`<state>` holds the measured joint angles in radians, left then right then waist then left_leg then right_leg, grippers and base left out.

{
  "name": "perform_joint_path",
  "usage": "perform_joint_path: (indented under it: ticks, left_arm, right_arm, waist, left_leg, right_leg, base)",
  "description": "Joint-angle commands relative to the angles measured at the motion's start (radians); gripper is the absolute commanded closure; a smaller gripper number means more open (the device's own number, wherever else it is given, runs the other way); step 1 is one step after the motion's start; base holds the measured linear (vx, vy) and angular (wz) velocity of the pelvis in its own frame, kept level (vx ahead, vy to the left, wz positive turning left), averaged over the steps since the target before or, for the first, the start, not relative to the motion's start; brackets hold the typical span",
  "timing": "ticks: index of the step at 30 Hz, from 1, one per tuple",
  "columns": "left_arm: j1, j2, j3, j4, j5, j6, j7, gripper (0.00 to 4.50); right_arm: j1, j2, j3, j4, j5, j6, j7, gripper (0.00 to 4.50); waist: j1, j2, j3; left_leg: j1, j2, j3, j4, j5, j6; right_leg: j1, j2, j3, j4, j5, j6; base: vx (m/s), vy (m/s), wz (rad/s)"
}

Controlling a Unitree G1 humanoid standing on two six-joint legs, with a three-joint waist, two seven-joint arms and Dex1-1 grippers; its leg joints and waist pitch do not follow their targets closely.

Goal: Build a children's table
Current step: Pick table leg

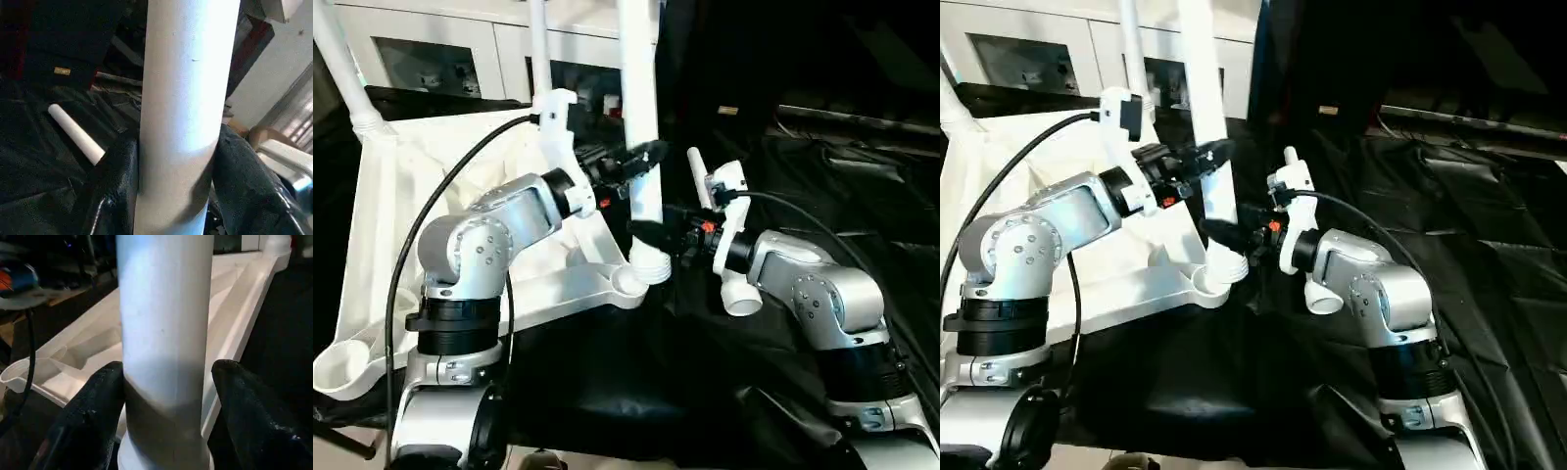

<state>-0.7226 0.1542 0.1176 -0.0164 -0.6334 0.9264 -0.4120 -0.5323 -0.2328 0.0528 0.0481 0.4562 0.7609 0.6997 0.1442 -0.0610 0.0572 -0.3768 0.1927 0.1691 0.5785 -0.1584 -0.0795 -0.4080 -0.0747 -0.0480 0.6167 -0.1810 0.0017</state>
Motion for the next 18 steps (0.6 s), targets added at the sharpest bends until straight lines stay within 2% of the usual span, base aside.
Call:
perform_joint_path:
  ticks: [1,6,11,12,18]
  left_arm:
    - [-0.016,0.007,-0.020,-0.034,0.003,-0.006,-0.015,2.60]
    - [-0.017,0.015,-0.034,-0.039,0.002,-0.007,-0.025,2.60]
    - [-0.014,0.021,-0.050,-0.052,-0.001,0.001,-0.042,2.60]
    - [-0.011,0.024,-0.054,-0.055,-0.003,0.002,-0.046,2.60]
    - [-0.015,0.033,-0.059,-0.051,-0.004,0.001,-0.054,2.60]
  right_arm:
    - [-0.020,-0.015,0.010,-0.011,-0.007,0.030,-0.010,1.46]
    - [-0.027,-0.027,0.025,0.004,-0.012,0.043,-0.009,1.46]
    - [-0.035,-0.024,0.027,0.009,-0.012,0.049,-0.007,1.46]
    - [-0.038,-0.024,0.031,0.010,-0.012,0.051,-0.007,1.46]
    - [-0.039,-0.031,0.042,0.012,-0.011,0.055,-0.005,1.46]
  waist:
    - [0.002,0.001,-0.071]
    - [0.002,0.002,-0.071]
    - [0.002,0.001,-0.072]
    - [0.003,0.004,-0.072]
    - [0.003,0.001,-0.072]
  left_leg:
    - [0.013,0.023,-0.002,-0.060,-0.148,-0.034]
    - [0.014,0.023,-0.002,-0.060,-0.162,-0.040]
    - [0.013,0.023,-0.002,-0.059,-0.152,-0.041]
    - [0.014,0.023,-0.003,-0.059,-0.150,-0.041]
    - [0.013,0.022,-0.002,-0.059,-0.154,-0.042]
  right_leg:
    - [0.057,-0.054,0.034,-0.062,-0.119,-0.142]
    - [0.056,-0.054,0.035,-0.065,-0.152,-0.131]
    - [0.057,-0.054,0.034,-0.061,-0.130,-0.136]
    - [0.056,-0.054,0.034,-0.061,-0.125,-0.138]
    - [0.057,-0.054,0.034,-0.062,-0.138,-0.135]
  base:
    - [0.000,0.000,0.00]
    - [0.000,0.000,0.00]
    - [0.000,0.000,0.00]
    - [0.000,0.000,0.00]
    - [0.000,0.000,0.00]
